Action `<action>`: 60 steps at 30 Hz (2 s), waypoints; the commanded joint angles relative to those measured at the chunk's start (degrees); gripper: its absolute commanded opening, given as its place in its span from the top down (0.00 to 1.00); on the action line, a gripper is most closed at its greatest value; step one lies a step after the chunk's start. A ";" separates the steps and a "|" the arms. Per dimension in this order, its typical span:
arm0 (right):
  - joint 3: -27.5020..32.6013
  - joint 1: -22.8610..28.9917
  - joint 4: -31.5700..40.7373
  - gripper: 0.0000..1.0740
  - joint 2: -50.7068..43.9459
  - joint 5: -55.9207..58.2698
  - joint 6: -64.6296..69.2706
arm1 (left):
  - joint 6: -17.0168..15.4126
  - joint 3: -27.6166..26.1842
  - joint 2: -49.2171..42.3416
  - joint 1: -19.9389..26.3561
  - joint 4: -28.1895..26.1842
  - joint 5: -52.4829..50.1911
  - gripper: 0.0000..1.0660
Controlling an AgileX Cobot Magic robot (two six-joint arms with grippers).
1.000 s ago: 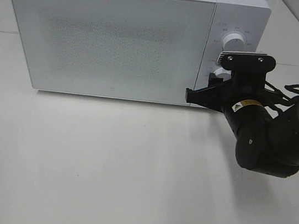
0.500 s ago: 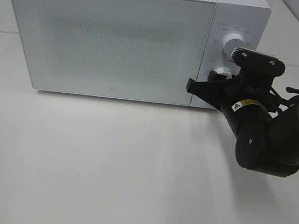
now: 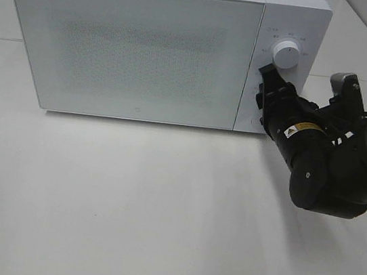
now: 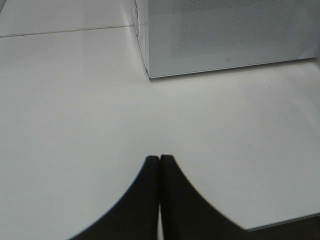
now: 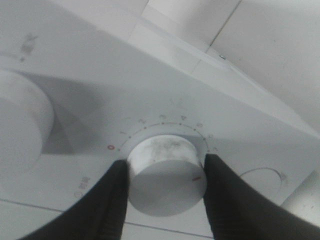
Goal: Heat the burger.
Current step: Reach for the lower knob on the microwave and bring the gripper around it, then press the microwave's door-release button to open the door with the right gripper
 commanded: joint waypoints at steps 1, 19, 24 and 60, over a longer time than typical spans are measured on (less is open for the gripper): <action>-1.26 -0.34 0.40 1.00 -0.17 -0.92 11.29 | 0.00 0.11 -1.15 0.06 -0.34 -0.92 1.00; -1.26 -0.34 0.57 0.72 -0.17 -2.52 25.50 | 0.00 0.11 -1.15 0.06 -0.34 -0.92 1.00; -1.26 -0.34 1.55 0.44 -0.17 -2.58 25.27 | 0.00 0.11 -1.15 0.06 -0.34 -0.92 1.00; 7.79 -0.34 -20.00 0.37 -21.60 22.46 -30.25 | 0.00 0.11 -1.15 0.06 -0.34 -0.92 1.00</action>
